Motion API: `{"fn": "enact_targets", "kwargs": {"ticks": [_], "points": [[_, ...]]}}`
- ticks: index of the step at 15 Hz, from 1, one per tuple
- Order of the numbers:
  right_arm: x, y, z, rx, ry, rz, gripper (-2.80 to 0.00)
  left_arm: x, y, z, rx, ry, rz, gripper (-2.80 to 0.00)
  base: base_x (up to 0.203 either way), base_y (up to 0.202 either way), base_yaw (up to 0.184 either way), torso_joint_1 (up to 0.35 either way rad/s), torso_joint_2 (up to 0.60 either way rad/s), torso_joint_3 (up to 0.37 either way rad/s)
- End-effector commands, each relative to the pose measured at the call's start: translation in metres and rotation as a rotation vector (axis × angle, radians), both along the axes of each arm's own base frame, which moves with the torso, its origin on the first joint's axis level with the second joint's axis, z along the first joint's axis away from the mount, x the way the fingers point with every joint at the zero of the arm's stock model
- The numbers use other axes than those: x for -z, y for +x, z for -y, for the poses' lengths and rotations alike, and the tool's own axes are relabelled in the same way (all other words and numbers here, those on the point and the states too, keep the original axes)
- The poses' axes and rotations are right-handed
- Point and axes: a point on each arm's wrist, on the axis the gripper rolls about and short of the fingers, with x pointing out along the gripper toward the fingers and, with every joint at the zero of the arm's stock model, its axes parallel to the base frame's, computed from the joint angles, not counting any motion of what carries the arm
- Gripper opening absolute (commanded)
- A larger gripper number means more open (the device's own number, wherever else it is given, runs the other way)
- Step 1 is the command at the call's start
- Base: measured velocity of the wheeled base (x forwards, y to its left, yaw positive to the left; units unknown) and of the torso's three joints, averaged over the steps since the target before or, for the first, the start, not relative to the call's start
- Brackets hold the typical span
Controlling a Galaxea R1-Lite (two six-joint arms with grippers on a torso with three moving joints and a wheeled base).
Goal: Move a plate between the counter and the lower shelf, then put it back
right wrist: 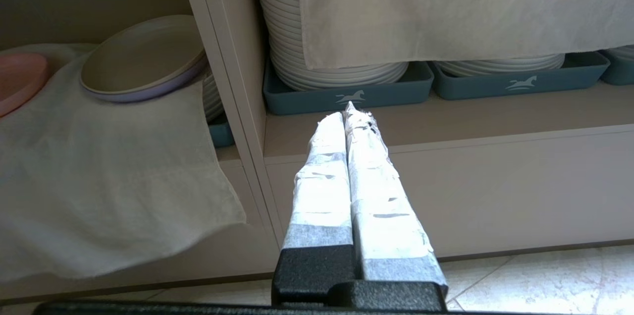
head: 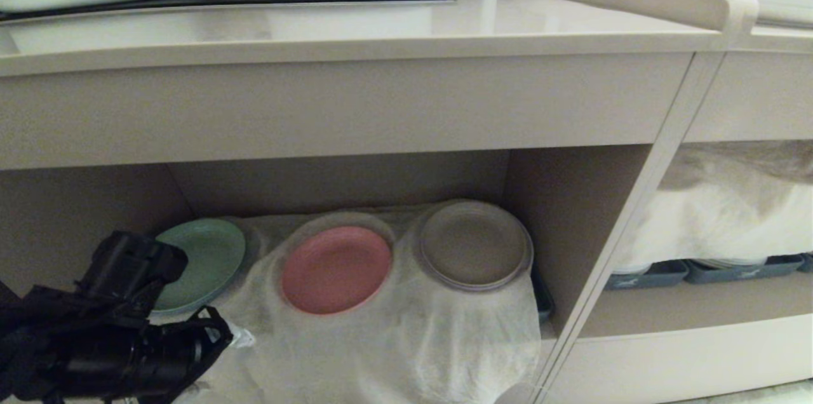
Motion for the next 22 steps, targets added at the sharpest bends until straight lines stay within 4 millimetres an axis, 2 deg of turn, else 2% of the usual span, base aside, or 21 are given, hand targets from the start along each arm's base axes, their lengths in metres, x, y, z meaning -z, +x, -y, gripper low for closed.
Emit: {"fn": "enact_targets", "kwargs": {"ticks": [1,11,19,22], "points": [[0.000,0.000,0.000,0.000,-0.001,-0.001,-2.80,-0.001,-0.013,-0.003,0.006,0.000,0.012,-2.80,0.000,0.000,0.000,0.000,0.00,0.000],[0.000,0.000,0.000,0.000,-0.001,-0.001,-2.80,-0.018,-0.048,-0.012,0.082,0.020,0.094,-2.80,0.000,0.000,0.000,0.000,0.00,0.000],[0.000,0.000,0.000,0.000,-0.001,-0.001,-2.80,-0.037,-0.076,-0.019,0.237,0.108,0.249,-2.80,0.000,0.000,0.000,0.000,0.00,0.000],[0.000,0.000,0.000,0.000,0.000,-0.001,-2.80,-0.041,-0.080,-0.020,0.287,0.139,0.294,-2.80,0.000,0.000,0.000,0.000,0.00,0.000]]}}
